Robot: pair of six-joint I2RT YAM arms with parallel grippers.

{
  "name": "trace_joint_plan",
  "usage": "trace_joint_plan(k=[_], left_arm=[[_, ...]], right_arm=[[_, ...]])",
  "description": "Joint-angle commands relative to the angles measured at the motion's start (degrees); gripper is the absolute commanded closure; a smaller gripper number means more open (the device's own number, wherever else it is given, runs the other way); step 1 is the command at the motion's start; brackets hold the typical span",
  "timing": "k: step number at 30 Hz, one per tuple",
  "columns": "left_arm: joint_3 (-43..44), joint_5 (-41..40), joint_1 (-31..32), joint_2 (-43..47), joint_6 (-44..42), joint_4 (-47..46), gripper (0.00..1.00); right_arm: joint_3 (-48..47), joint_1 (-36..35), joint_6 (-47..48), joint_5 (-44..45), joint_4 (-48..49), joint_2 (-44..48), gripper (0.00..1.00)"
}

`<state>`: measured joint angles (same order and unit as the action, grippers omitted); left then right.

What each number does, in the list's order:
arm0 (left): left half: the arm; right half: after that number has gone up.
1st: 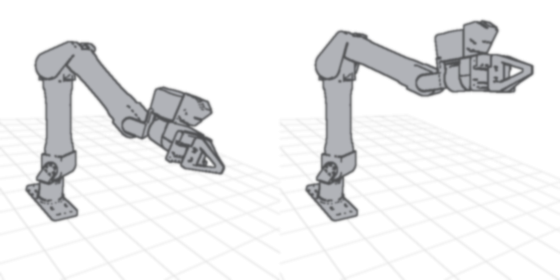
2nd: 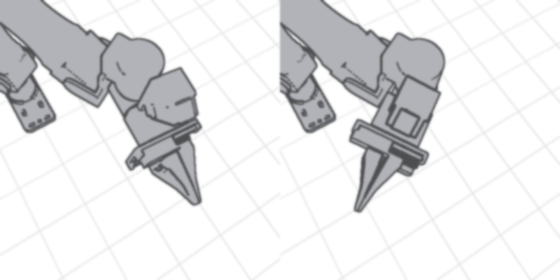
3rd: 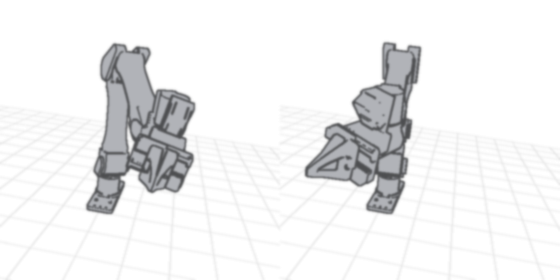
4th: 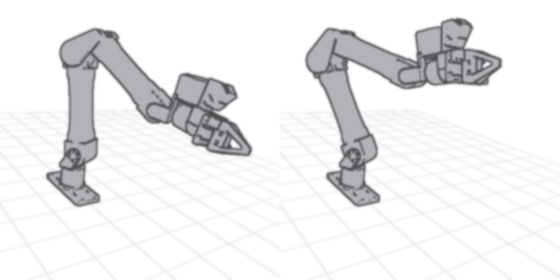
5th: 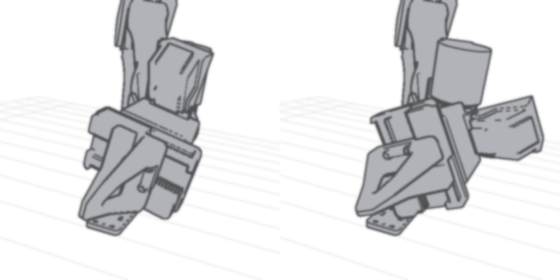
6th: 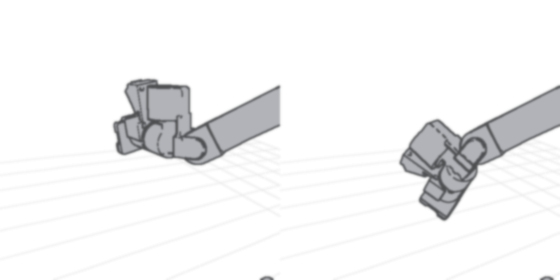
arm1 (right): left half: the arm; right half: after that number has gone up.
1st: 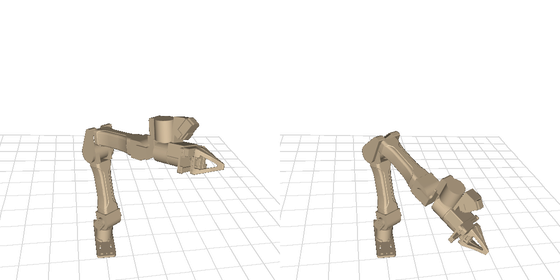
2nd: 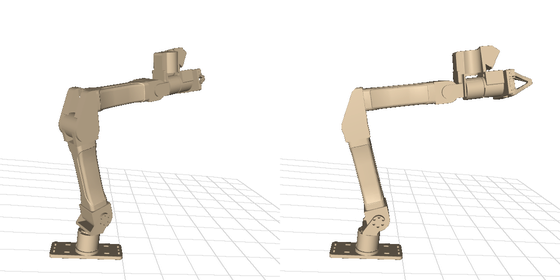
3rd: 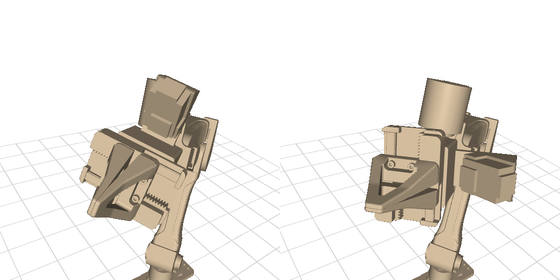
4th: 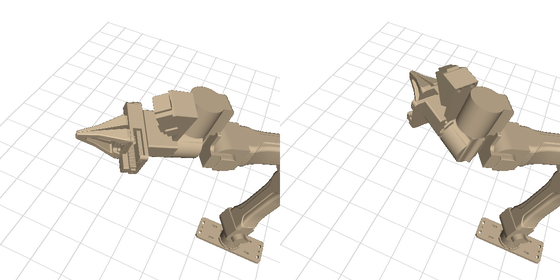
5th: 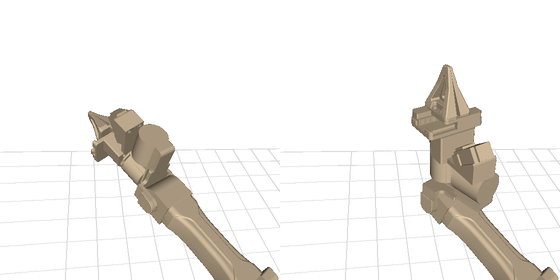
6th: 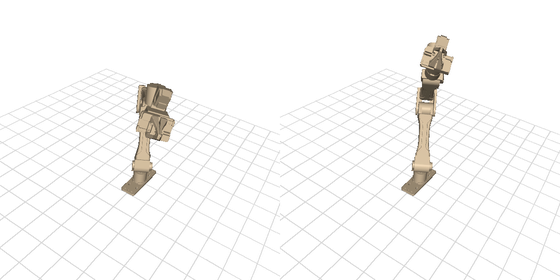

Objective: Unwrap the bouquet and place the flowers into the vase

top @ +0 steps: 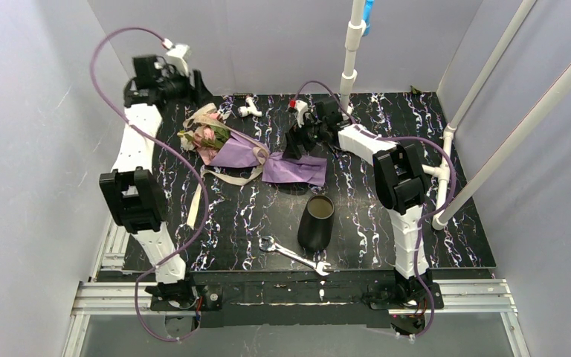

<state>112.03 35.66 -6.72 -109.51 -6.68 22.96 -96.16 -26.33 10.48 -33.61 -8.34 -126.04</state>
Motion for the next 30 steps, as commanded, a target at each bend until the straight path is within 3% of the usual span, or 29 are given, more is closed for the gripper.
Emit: trace_joint_plan(k=[1,7,14,22,30], left_arm=[[-12.14,7.88,8.82,9.89,-9.03,-1.54,0.43],[-26.60,11.39,17.36,12.34,-13.66,-7.92,0.45],[-34.13,9.75,20.13,10.57,-15.52,-17.18,0.48],[-38.97,5.00,21.70,8.51,-23.76,-19.39,0.50],[-40.39,0.58,24.11,7.16,-29.57,-14.15,0.51]], right_arm=[[-5.49,-0.58,0.65,-3.62,-3.17,-0.33,0.05],[-10.43,-2.12,6.85,-2.32,-9.21,-4.77,0.03],[-8.54,-3.00,12.44,0.34,-11.58,-6.65,0.04],[-7.74,-3.29,16.84,3.56,-13.66,-8.43,0.24],[-6.33,-3.28,16.15,3.63,-12.88,-8.60,0.50]])
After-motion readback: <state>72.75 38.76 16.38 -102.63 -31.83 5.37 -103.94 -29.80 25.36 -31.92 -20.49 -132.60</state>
